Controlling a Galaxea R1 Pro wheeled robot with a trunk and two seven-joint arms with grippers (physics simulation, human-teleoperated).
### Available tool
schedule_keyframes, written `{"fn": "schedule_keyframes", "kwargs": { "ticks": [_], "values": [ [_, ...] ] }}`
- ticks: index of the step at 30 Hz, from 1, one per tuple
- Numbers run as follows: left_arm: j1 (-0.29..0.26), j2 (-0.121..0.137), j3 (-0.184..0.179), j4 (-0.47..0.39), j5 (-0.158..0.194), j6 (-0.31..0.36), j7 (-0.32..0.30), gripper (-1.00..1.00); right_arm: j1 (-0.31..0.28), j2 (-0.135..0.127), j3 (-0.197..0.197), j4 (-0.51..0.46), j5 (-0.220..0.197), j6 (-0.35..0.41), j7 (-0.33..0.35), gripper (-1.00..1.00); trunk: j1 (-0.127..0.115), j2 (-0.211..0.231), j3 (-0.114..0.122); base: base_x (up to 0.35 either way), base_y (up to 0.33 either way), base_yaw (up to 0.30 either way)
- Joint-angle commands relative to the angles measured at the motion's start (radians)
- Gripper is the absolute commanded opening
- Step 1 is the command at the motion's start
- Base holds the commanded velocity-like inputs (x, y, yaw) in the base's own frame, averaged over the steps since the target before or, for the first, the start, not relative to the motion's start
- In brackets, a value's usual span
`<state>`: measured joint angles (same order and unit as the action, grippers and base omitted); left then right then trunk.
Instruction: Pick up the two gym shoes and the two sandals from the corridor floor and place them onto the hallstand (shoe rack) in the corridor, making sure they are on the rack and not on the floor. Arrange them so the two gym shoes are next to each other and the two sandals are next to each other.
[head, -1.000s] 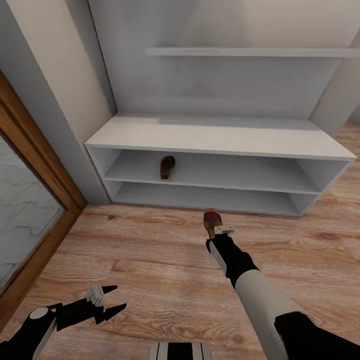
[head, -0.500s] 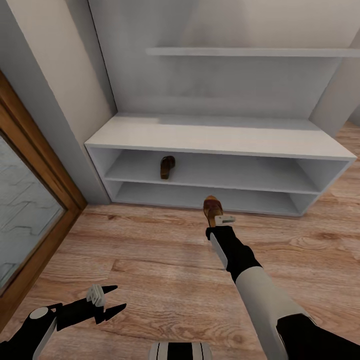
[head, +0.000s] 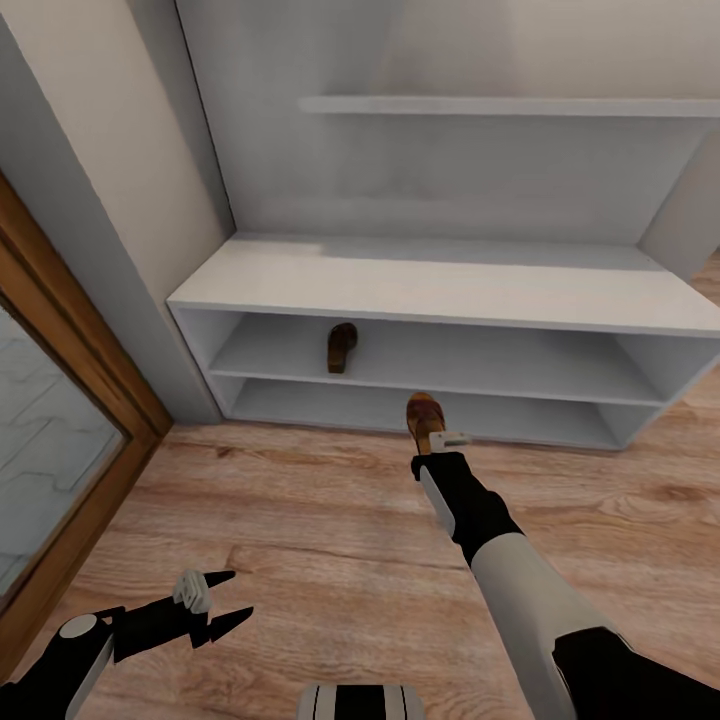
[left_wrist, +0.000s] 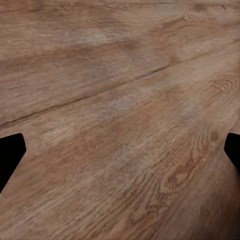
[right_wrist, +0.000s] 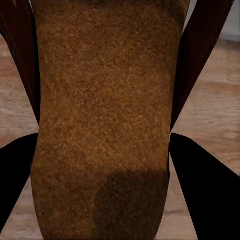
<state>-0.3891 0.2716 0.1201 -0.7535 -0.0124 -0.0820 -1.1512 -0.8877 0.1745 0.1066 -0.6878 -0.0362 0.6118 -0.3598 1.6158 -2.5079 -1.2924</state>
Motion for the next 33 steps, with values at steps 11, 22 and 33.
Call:
{"fn": "schedule_keyframes", "kwargs": {
  "ticks": [11, 22, 33],
  "values": [
    [-0.002, 0.000, -0.003, -0.010, -0.002, -0.004, -0.001, 1.00, 0.000, 0.000, 0.001, -0.006, -0.003, 0.005, -0.011, -1.00, 0.000, 0.000, -0.010, 0.012, 0.008, 0.133],
    [-0.021, 0.009, -0.031, -0.070, -0.001, 0.158, -0.001, 1.00, 0.000, 0.000, -0.001, -0.013, -0.002, 0.005, -0.013, -1.00, 0.000, 0.000, -0.021, 0.000, 0.000, 0.178],
    [-0.020, 0.005, -0.040, -0.108, -0.014, 0.183, 0.000, 1.00, 0.000, 0.000, -0.001, -0.022, -0.002, 0.005, -0.013, -1.00, 0.000, 0.000, -0.023, 0.045, 0.015, 0.030]
  ]
}}
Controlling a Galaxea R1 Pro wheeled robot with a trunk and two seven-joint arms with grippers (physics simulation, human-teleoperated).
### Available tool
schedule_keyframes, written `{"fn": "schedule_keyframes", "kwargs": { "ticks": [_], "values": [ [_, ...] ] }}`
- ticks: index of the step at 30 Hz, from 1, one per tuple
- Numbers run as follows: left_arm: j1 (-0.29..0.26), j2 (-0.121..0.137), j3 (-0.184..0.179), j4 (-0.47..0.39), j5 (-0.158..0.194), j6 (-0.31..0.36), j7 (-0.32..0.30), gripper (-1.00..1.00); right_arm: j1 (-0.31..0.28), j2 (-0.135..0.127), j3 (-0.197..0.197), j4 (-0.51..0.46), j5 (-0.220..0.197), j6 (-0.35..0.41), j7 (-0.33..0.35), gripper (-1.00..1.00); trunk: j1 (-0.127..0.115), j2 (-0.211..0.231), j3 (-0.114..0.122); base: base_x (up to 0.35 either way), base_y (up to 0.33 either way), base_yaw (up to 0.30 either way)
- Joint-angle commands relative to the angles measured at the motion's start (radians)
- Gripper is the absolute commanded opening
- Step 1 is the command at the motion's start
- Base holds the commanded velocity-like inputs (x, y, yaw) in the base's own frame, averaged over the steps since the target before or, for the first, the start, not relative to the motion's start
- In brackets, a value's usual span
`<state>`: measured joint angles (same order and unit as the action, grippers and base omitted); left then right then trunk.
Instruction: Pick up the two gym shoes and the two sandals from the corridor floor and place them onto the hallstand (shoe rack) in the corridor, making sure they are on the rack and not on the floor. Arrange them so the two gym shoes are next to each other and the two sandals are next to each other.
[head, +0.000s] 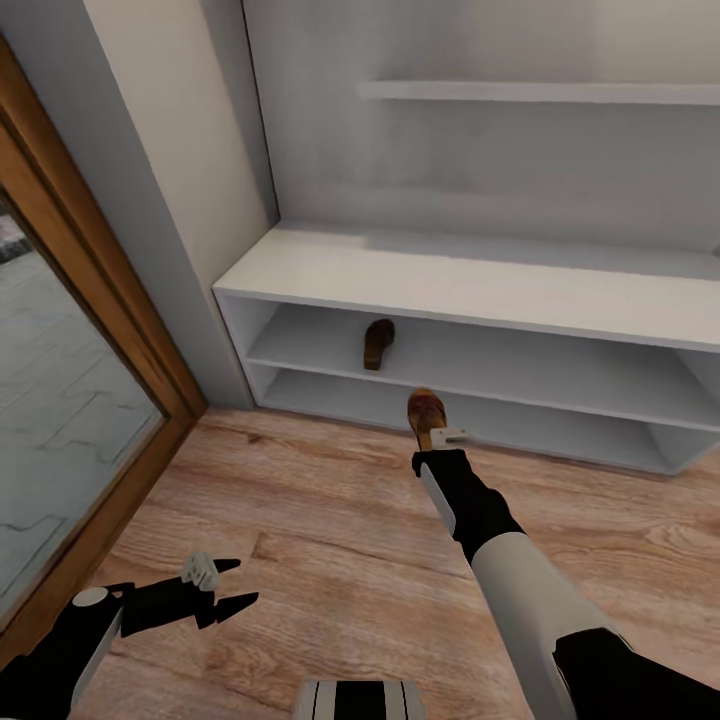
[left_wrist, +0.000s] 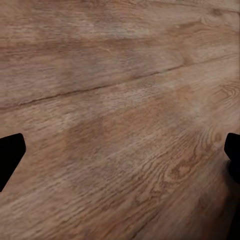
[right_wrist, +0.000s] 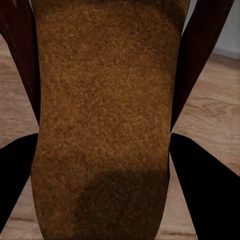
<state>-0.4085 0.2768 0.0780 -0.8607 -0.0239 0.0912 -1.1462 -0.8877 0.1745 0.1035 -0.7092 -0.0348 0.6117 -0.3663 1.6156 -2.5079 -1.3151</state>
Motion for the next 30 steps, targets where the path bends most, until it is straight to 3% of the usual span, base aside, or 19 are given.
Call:
{"fn": "schedule_keyframes", "kwargs": {
  "ticks": [1, 6, 23, 30],
  "values": [
    [0.001, -0.001, 0.002, -0.001, -0.003, 0.010, -0.005, 1.00, -0.001, 0.000, 0.002, -0.001, -0.004, 0.005, -0.006, -1.00, 0.000, 0.000, -0.001, 0.215, 0.122, 0.001],
    [0.004, -0.002, 0.002, -0.001, -0.005, 0.010, -0.005, 1.00, -0.001, 0.000, 0.002, -0.001, -0.003, 0.005, -0.006, -1.00, 0.000, 0.000, -0.001, 0.225, 0.146, 0.001],
    [0.010, -0.001, 0.002, -0.001, -0.004, 0.010, -0.004, 1.00, -0.001, 0.000, 0.002, -0.082, -0.002, 0.008, -0.008, -1.00, 0.000, 0.000, -0.001, 0.016, 0.006, 0.000],
    [0.010, -0.001, 0.002, -0.001, -0.004, 0.010, -0.006, 1.00, -0.001, 0.000, 0.002, -0.077, -0.001, 0.008, -0.008, -1.00, 0.000, 0.000, -0.001, 0.224, 0.000, 0.000]
  ]
}}
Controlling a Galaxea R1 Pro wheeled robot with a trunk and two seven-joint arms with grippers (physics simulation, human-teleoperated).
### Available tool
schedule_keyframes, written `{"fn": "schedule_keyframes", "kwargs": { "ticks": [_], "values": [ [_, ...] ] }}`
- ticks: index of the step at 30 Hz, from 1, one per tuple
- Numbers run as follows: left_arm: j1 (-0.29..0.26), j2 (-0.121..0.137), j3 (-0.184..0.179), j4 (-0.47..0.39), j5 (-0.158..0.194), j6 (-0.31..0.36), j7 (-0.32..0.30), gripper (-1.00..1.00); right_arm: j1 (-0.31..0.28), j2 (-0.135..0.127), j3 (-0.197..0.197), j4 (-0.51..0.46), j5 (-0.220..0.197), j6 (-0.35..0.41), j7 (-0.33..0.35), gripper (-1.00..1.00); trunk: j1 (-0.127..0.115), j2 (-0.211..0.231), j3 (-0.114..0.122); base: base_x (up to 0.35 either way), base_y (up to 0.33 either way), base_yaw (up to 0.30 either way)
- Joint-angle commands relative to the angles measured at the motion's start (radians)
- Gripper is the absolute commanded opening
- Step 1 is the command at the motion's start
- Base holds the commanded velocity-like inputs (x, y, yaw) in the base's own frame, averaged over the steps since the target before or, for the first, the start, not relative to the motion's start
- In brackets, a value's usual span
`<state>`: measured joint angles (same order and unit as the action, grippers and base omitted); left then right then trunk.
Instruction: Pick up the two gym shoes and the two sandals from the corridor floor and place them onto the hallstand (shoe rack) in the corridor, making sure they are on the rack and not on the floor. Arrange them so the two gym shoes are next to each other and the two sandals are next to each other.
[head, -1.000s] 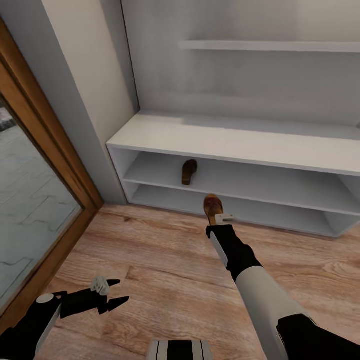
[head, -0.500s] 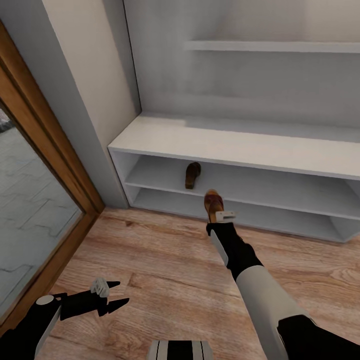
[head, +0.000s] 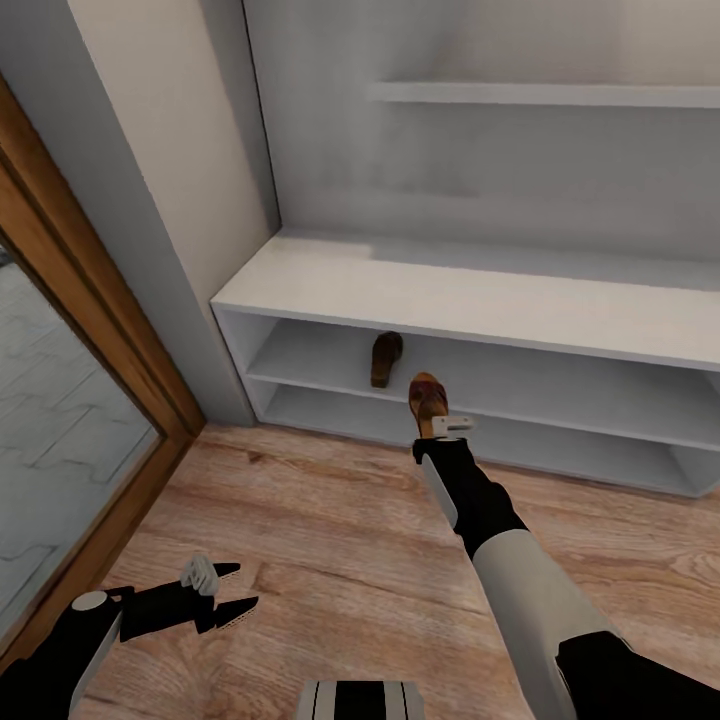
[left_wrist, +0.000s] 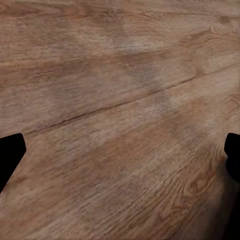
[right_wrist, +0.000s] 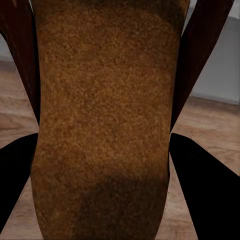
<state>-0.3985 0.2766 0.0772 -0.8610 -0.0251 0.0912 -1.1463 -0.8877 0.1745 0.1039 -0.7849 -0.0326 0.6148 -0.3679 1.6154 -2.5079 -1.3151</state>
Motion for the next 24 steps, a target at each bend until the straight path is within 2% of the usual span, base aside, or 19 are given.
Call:
{"fn": "schedule_keyframes", "kwargs": {
  "ticks": [1, 5, 13, 24],
  "values": [
    [0.000, 0.000, 0.002, -0.001, -0.003, 0.009, -0.006, 1.00, 0.000, 0.000, 0.002, 0.000, -0.003, 0.005, -0.006, -1.00, 0.000, 0.000, -0.001, 0.327, 0.000, 0.000],
    [0.000, -0.003, 0.001, -0.001, -0.003, 0.009, -0.005, 1.00, 0.000, 0.000, 0.001, 0.001, -0.003, 0.005, -0.006, -1.00, 0.000, 0.000, -0.001, 0.287, 0.000, 0.000],
    [0.000, -0.004, 0.001, -0.001, -0.003, 0.009, -0.004, 1.00, 0.000, 0.000, 0.001, 0.003, -0.002, 0.004, -0.006, -1.00, 0.000, 0.000, -0.001, 0.082, 0.000, 0.000],
    [0.000, -0.005, 0.000, -0.001, -0.003, 0.009, -0.004, 1.00, 0.000, 0.000, 0.001, 0.004, -0.001, 0.005, -0.006, -1.00, 0.000, 0.000, -0.001, 0.258, -0.020, 0.000]
  ]
}}
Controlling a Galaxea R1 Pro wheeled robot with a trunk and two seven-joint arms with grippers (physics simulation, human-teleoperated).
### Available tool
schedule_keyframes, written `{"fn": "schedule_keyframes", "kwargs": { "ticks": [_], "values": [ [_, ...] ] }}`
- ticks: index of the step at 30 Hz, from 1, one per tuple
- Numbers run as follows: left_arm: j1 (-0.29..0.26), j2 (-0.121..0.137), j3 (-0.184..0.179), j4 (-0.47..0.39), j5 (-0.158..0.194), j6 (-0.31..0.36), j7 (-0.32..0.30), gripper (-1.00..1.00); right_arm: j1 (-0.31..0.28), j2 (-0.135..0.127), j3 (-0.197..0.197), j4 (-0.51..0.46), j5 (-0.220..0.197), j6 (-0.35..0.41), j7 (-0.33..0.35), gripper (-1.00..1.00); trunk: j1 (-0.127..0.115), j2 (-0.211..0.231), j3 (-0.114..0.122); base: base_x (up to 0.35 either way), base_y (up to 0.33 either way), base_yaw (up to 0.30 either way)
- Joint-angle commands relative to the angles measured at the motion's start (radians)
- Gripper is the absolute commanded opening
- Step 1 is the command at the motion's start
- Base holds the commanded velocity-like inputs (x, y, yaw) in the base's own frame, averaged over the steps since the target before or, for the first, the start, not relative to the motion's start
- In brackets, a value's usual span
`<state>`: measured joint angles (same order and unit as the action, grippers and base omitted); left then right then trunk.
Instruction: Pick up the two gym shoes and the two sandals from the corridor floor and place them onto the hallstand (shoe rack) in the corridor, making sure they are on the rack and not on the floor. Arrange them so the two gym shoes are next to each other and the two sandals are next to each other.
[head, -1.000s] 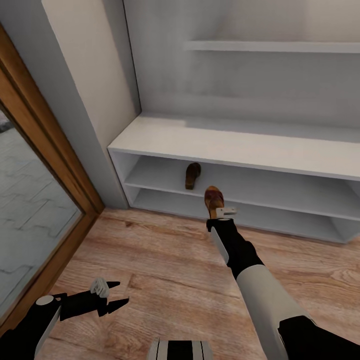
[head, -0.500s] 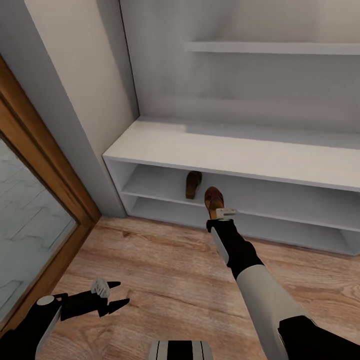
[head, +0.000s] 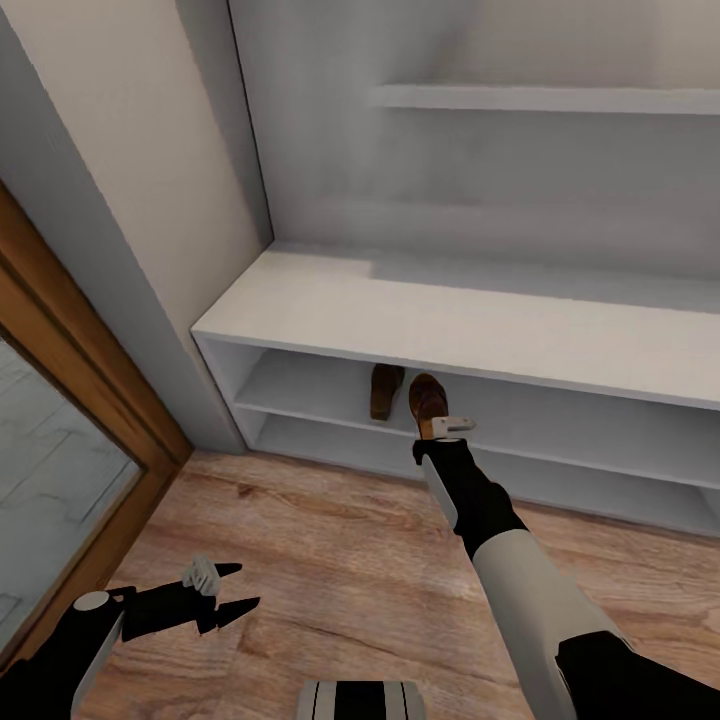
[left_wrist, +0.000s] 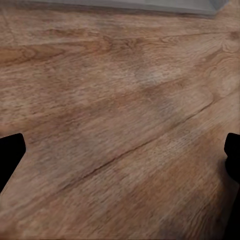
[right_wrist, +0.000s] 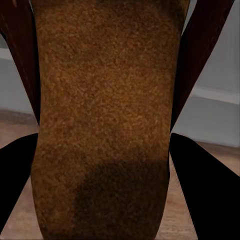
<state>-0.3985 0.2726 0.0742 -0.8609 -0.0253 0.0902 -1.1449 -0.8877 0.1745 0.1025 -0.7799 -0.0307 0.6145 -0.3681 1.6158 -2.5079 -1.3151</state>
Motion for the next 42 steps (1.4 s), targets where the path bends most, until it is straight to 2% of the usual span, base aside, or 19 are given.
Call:
{"fn": "schedule_keyframes", "kwargs": {
  "ticks": [1, 27, 42],
  "values": [
    [0.000, 0.000, 0.003, -0.001, -0.003, 0.010, -0.006, 1.00, 0.000, 0.000, 0.002, -0.001, -0.003, 0.005, -0.006, -1.00, 0.000, 0.000, -0.001, 0.074, -0.019, 0.000],
    [0.000, 0.000, 0.004, -0.001, -0.001, 0.010, -0.007, 1.00, 0.000, 0.000, 0.002, 0.000, -0.003, 0.005, -0.006, -1.00, 0.000, 0.000, -0.001, 0.112, -0.001, 0.000],
    [0.000, 0.000, 0.003, -0.001, -0.001, 0.010, -0.007, 1.00, 0.001, 0.000, 0.000, 0.001, -0.003, 0.004, -0.006, -1.00, 0.000, 0.000, -0.001, 0.031, 0.000, 0.000]
  ]
}}
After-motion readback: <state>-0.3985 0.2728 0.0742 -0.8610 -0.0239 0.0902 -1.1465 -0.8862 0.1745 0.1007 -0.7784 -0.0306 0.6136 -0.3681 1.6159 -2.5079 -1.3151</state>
